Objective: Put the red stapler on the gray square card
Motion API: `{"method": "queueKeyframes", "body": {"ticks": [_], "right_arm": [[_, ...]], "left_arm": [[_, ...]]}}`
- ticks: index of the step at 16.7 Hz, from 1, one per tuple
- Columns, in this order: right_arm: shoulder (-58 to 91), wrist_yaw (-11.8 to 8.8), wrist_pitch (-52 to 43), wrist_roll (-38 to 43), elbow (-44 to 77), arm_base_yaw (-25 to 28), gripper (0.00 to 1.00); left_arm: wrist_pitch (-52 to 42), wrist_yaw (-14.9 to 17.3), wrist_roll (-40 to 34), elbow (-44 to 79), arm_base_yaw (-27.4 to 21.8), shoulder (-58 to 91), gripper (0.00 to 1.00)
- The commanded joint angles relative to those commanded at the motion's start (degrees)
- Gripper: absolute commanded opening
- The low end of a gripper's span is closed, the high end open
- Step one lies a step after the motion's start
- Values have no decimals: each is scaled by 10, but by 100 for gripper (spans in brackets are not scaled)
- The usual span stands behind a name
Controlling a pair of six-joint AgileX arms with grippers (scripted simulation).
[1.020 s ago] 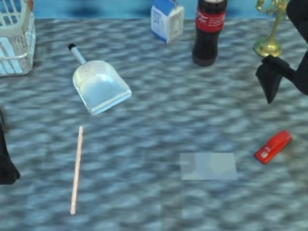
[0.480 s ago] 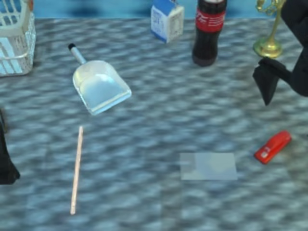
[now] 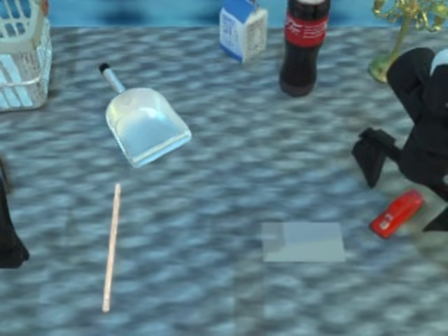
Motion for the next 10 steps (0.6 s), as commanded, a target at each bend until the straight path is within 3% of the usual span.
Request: {"method": "queueKeyframes", "body": {"ticks": [5,10], "right_arm": [[7,0,17,1,-13,1,100],[7,0,17,1,-13,1,62]], "left_arm": [[0,0,0,0,0,0,100],[0,0,0,0,0,0,100]]}}
